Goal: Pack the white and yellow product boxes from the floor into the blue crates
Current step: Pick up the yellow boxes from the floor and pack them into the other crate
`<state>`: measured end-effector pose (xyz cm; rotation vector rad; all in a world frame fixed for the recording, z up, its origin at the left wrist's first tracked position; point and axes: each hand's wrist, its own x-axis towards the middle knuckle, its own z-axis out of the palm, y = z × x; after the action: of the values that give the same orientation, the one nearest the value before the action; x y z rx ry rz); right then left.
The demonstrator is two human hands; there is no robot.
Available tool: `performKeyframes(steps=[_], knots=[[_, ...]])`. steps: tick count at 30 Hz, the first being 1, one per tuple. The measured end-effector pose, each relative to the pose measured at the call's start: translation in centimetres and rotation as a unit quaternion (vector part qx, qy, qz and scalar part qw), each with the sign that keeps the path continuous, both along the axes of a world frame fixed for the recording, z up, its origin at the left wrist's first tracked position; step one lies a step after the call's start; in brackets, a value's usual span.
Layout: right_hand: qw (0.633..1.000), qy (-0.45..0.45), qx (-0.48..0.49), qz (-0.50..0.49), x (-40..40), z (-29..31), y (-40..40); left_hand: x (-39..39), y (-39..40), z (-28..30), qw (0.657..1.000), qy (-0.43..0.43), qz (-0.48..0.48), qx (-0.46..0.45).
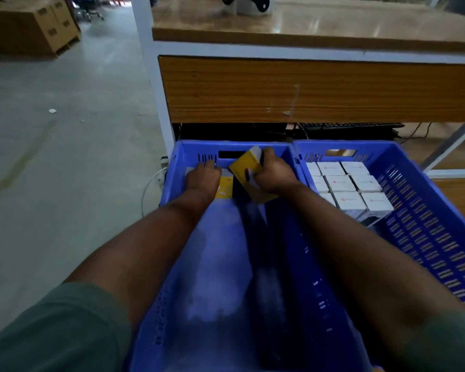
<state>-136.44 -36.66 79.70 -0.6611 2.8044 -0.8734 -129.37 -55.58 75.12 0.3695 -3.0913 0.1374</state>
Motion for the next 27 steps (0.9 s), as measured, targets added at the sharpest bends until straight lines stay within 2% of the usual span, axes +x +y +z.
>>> performKeyframes(steps=[1, 3, 5, 8, 13, 16, 21, 27], knots=[[0.996, -0.051, -0.071, -0.031, 0.0, -0.1, 0.2, 0.1, 0.1, 0.1, 1.0, 0.001, 0.007, 0.005], [0.965, -0.113, -0.216, -0.101, 1.0, -1.4, 0.3, 0.1, 0.2, 0.3, 1.0, 0.003, 0.022, 0.011], [0.947, -0.118, -0.268, -0.132, 1.8, -3.7, 0.3, 0.1, 0.2, 0.5, 1.0, 0.001, 0.024, 0.007], [0.943, -0.133, -0.253, -0.168, 1.7, -5.1, -0.2, 0.1, -0.1, 0.0, 1.0, 0.004, 0.016, -0.016], [0.917, -0.171, -0.253, -0.258, 0.6, -6.7, -1.5, -0.1, -0.1, -1.0, 0.999, 0.04, 0.016, -0.016], [0.911, -0.191, -0.265, -0.253, 1.0, -7.4, -2.5, -0.2, -0.1, -1.6, 0.997, 0.069, 0.018, -0.023], [0.912, -0.144, -0.285, -0.259, 1.0, -8.6, -3.5, -0.5, 0.2, -2.8, 0.99, 0.131, 0.027, -0.039], [0.887, -0.148, -0.338, -0.276, 1.1, -9.0, -3.7, -1.1, 0.2, -4.3, 0.98, 0.195, 0.021, -0.036]])
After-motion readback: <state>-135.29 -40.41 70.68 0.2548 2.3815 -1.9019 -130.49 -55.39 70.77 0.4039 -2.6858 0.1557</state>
